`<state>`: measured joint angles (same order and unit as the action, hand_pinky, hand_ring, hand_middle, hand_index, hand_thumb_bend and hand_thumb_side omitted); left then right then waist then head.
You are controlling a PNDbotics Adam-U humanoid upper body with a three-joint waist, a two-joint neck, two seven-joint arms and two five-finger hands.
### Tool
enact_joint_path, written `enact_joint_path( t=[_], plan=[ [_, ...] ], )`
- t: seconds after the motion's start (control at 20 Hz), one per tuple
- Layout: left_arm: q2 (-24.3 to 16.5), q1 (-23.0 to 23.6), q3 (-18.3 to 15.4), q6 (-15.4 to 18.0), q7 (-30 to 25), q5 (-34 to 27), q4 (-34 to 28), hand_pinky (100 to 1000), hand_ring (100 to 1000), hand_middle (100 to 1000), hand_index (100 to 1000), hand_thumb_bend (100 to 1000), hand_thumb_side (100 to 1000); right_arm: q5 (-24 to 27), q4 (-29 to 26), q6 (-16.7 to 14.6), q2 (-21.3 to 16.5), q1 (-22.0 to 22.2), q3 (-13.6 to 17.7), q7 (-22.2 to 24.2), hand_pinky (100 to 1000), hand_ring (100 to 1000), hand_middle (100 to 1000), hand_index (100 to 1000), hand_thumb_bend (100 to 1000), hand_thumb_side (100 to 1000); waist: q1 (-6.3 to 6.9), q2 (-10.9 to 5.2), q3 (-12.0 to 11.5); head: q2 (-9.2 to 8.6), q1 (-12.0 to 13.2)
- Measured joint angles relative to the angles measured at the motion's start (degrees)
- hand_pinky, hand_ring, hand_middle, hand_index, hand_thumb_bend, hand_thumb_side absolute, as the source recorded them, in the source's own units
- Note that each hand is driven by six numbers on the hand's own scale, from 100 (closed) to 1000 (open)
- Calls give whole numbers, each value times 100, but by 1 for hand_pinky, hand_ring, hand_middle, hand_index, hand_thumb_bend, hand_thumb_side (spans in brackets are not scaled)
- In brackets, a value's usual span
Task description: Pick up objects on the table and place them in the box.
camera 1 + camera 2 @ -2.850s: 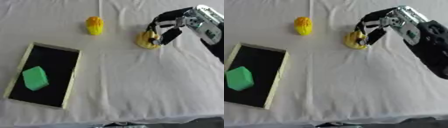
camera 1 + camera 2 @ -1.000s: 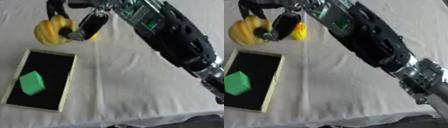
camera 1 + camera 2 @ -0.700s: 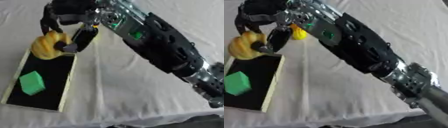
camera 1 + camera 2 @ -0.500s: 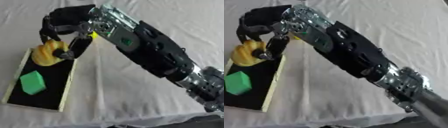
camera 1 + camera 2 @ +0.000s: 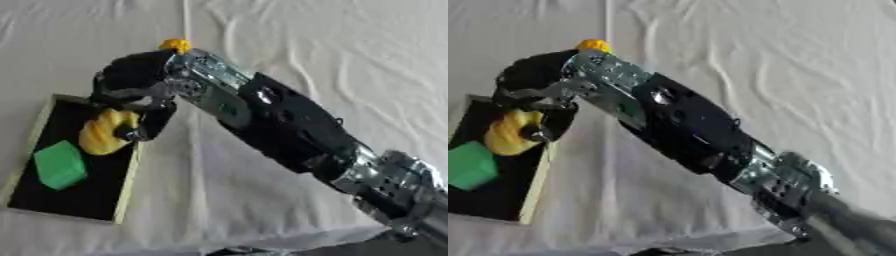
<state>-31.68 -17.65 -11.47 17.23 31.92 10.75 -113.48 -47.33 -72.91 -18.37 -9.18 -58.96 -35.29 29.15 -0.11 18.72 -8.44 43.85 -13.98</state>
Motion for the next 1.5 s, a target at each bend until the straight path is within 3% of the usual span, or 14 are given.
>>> enact_joint_path(
  t=[0.1,0.35,0.85,1.2,1.5],
  plan=[
    [13,3,0,-7,-8,-18,0,820,744,705,839,100,264,-33,11,-99,0,1,28,61,931,912,809,952,100,182,0,2,8,0,5],
    [52,7,0,-13,-22,-40,0,821,744,705,841,100,269,-52,-76,-194,-17,-2,139,90,947,929,830,983,100,131,-1,5,51,0,36],
    [96,50,0,-28,-83,-56,0,821,744,705,841,100,273,184,-615,43,-218,-63,355,-67,937,915,810,963,100,100,-1,1,98,-4,90],
    [120,95,-5,-85,-16,-66,0,821,743,705,840,100,287,974,-862,388,-926,-245,975,-286,947,927,812,954,100,100,-13,-6,165,-4,230],
    [146,95,14,-137,-30,-93,0,821,742,705,840,100,305,1664,-863,473,-1631,-261,1470,-362,956,933,815,957,100,100,-16,-7,242,-5,361]
  ],
)
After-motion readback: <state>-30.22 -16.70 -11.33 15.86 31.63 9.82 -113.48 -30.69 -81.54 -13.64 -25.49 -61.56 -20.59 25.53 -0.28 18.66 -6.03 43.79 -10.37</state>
